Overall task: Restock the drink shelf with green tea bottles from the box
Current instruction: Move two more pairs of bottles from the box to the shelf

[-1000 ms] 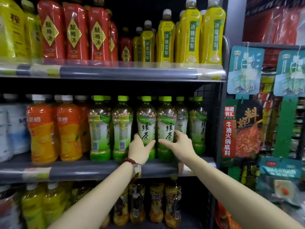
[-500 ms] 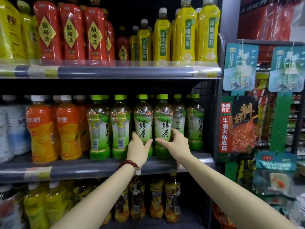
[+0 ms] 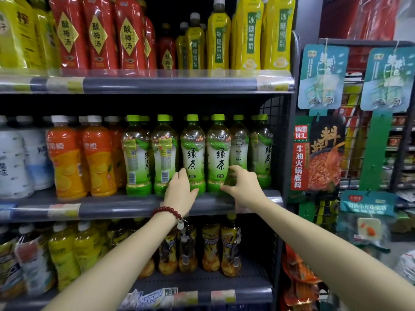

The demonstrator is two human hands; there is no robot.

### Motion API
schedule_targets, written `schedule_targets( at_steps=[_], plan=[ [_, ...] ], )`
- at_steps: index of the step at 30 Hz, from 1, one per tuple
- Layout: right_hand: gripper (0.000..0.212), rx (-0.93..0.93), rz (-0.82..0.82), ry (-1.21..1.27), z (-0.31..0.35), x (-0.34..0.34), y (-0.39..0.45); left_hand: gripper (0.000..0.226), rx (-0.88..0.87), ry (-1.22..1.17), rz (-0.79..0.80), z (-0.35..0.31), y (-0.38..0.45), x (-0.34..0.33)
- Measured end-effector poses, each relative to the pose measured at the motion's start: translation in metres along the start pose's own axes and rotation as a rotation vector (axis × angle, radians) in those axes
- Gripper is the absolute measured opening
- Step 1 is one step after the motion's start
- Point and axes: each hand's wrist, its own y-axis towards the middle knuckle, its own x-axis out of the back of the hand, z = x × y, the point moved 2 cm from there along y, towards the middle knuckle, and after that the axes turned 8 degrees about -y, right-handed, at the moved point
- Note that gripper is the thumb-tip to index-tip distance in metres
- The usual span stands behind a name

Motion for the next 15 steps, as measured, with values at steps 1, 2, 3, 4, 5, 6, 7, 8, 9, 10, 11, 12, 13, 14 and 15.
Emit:
schedule_targets(
  at_steps=[1,2,3,4,5,6,7,8,9,10,11,12,13,14,15],
  plan=[
    [0.065,0.019,0.002,-0.022,-0.003,0.003,-0.003,0.07,-0.019,0.025,0.003,0.0,-0.004,0.0],
    [0.06,0.04,0.005,-0.044,-0.005,0.006,-0.006,0.071,-0.037,0.047,-0.002,-0.001,-0.008,0.001],
    [0.056,0.059,0.008,-0.065,-0.008,0.009,-0.009,0.069,-0.055,0.066,-0.011,-0.002,-0.012,0.0],
    [0.053,0.08,0.011,-0.09,-0.011,0.012,-0.012,0.067,-0.077,0.081,-0.019,-0.004,-0.017,0.0],
    [0.051,0.102,0.015,-0.119,-0.014,0.015,-0.015,0.063,-0.104,0.093,-0.02,-0.006,-0.021,-0.002],
    [0.051,0.125,0.022,-0.15,-0.017,0.017,-0.018,0.06,-0.131,0.101,-0.015,-0.01,-0.026,-0.004],
    [0.051,0.142,0.03,-0.179,-0.02,0.02,-0.021,0.056,-0.161,0.106,-0.008,-0.014,-0.031,-0.007],
    [0.051,0.152,0.034,-0.201,-0.024,0.022,-0.025,0.052,-0.193,0.106,-0.005,-0.019,-0.035,-0.011],
    [0.05,0.157,0.033,-0.212,-0.028,0.025,-0.029,0.049,-0.223,0.102,-0.004,-0.024,-0.039,-0.016],
    [0.047,0.157,0.026,-0.214,-0.032,0.027,-0.034,0.046,-0.247,0.097,0.001,-0.029,-0.043,-0.022],
    [0.044,0.153,0.016,-0.216,-0.038,0.029,-0.039,0.044,-0.267,0.093,0.013,-0.035,-0.048,-0.028],
    [0.04,0.153,0.004,-0.222,-0.044,0.031,-0.044,0.041,-0.283,0.092,0.031,-0.039,-0.052,-0.036],
    [0.038,0.153,0.0,-0.231,-0.052,0.033,-0.05,0.039,-0.296,0.094,0.057,-0.044,-0.055,-0.044],
    [0.037,0.152,0.003,-0.239,-0.059,0.035,-0.057,0.038,-0.304,0.096,0.088,-0.048,-0.059,-0.053],
    [0.036,0.147,0.013,-0.25,-0.068,0.037,-0.065,0.037,-0.311,0.095,0.121,-0.053,-0.064,-0.063]
  ],
)
